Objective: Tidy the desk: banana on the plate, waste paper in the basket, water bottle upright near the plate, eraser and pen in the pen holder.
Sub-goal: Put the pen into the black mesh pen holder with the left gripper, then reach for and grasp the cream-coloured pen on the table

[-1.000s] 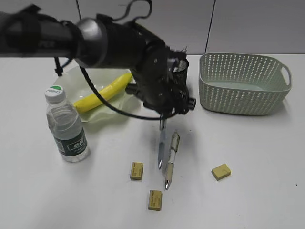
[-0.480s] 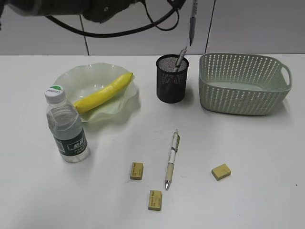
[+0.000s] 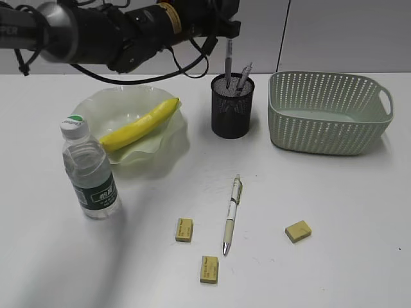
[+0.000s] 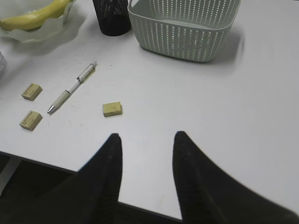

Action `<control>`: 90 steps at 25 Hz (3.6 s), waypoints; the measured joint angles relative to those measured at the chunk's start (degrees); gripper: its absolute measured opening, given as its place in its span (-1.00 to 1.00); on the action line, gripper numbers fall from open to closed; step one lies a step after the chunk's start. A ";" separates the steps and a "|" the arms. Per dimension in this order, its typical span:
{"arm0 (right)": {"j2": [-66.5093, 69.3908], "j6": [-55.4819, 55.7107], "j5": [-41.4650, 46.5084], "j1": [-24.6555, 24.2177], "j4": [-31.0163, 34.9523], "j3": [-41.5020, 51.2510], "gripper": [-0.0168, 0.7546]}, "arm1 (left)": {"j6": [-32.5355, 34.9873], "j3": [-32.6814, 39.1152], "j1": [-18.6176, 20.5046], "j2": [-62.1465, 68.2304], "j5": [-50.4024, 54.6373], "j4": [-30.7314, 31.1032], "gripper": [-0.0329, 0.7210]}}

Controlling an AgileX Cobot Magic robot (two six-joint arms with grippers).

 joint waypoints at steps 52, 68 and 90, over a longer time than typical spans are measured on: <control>30.55 -4.17 -25.94 0.00 7.55 -4.11 -0.29 | 15.53 64.67 -8.85 -127.32 88.52 -24.18 0.03; 106.84 3.12 -15.51 9.74 8.69 -44.72 -0.11 | 15.82 64.67 17.88 -127.32 88.18 -26.78 -0.09; 124.96 20.86 -15.24 9.98 6.66 -53.25 0.02 | 15.98 64.67 23.19 -127.38 88.13 -26.85 -0.09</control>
